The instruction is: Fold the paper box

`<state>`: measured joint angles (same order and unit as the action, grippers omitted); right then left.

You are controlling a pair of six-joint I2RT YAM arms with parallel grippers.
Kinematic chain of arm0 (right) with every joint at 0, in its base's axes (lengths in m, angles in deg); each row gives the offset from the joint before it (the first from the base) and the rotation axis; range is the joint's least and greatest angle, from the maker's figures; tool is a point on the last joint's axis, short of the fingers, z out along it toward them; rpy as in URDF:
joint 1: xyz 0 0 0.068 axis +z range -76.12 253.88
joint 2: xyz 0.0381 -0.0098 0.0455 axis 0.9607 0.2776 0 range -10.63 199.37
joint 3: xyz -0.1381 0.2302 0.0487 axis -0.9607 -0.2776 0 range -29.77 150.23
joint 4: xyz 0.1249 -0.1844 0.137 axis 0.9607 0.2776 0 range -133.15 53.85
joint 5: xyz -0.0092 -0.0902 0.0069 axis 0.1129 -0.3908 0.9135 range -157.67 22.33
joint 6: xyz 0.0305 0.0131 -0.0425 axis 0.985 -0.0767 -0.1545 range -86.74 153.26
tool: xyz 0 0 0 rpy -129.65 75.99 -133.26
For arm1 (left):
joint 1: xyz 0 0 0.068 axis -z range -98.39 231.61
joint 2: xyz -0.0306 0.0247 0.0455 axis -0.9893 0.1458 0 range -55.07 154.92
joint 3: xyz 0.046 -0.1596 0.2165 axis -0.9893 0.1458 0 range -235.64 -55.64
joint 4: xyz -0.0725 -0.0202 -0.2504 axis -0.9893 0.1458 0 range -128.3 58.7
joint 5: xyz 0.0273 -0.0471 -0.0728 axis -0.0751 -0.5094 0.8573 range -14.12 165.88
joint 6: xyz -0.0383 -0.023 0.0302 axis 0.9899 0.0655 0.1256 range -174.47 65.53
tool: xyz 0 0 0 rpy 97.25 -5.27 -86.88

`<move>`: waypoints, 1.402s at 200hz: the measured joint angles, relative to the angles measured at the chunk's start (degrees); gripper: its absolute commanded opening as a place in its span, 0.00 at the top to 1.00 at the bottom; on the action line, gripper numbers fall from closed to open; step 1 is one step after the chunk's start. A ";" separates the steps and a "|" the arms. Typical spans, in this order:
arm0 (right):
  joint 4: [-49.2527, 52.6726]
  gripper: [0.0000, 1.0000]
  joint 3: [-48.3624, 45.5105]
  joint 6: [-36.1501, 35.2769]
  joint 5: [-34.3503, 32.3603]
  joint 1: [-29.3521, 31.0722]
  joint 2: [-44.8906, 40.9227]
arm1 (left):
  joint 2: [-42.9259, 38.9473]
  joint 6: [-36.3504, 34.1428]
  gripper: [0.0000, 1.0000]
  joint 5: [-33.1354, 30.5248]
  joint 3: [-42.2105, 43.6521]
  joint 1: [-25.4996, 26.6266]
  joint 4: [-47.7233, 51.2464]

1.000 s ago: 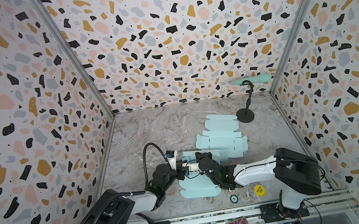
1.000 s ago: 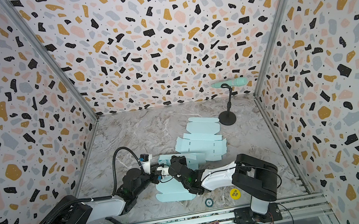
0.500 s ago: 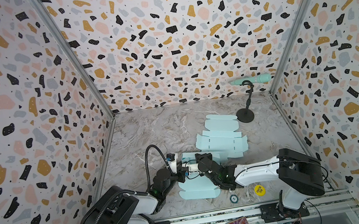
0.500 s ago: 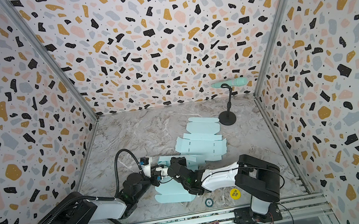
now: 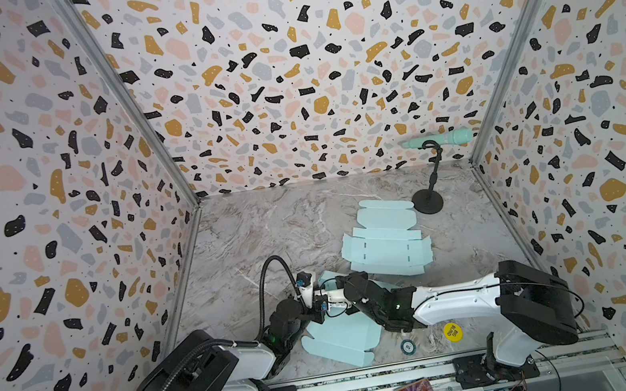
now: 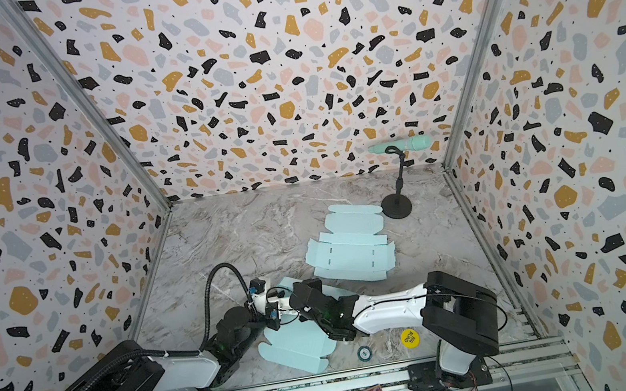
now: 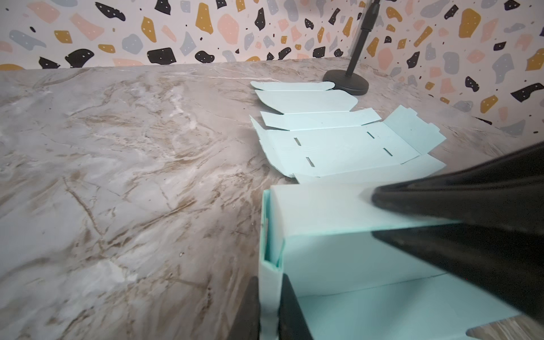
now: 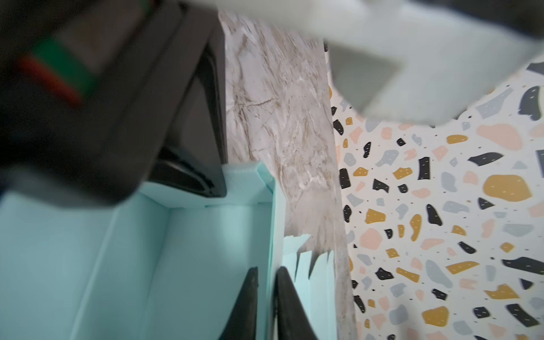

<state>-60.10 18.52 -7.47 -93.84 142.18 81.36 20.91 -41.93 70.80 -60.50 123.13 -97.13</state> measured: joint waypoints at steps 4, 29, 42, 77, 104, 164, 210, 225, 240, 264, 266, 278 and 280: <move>0.98 0.73 0.59 1.01 0.83 0.09 -0.09 | -0.44 -0.09 0.87 -0.17 0.00 0.24 0.24; 5.95 0.62 2.89 7.34 5.35 0.22 -2.62 | -2.86 -0.94 0.88 -1.29 0.00 1.31 0.90; 8.59 0.58 3.39 12.17 8.63 -0.02 -5.84 | -3.80 -1.16 0.88 -1.92 0.00 1.70 0.52; 10.45 0.46 3.41 26.10 18.84 -3.89 -16.39 | -4.15 -1.55 0.89 -4.59 0.00 2.25 0.26; 10.03 0.45 3.65 38.07 26.27 -14.21 -21.31 | -4.74 -2.08 0.89 -6.54 0.00 2.84 0.42; 16.15 0.44 9.88 49.62 35.69 -20.28 -6.56 | -3.37 -3.02 0.89 -10.16 0.00 4.96 0.28; 17.57 0.46 9.84 52.54 40.68 -20.24 -0.57 | 0.26 -3.17 0.90 -11.61 0.00 6.12 -0.44; 17.35 0.46 9.81 53.37 42.12 -20.24 0.33 | 1.33 -3.17 0.89 -11.91 0.00 6.47 -0.81; 16.70 0.48 9.79 54.18 43.39 -20.24 1.09 | 2.29 -3.10 0.89 -12.07 0.00 6.67 -1.44; 14.99 0.49 9.79 55.08 44.87 -20.41 2.12 | 3.37 -2.93 0.89 -12.31 0.04 6.75 -2.80; 14.86 0.49 9.79 55.17 44.98 -20.41 2.19 | 3.48 -2.93 0.90 -12.35 0.04 6.75 -2.95; 14.10 0.50 9.79 55.52 45.62 -20.39 2.84 | 4.00 -2.89 0.89 -12.52 0.24 6.88 -3.82; 13.99 0.50 9.79 55.56 45.70 -20.39 2.91 | 4.17 -2.86 0.89 -12.59 0.28 6.91 -4.02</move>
<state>-46.11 28.31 48.09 -48.14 121.78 84.26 25.09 -44.79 58.21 -60.22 130.04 -101.15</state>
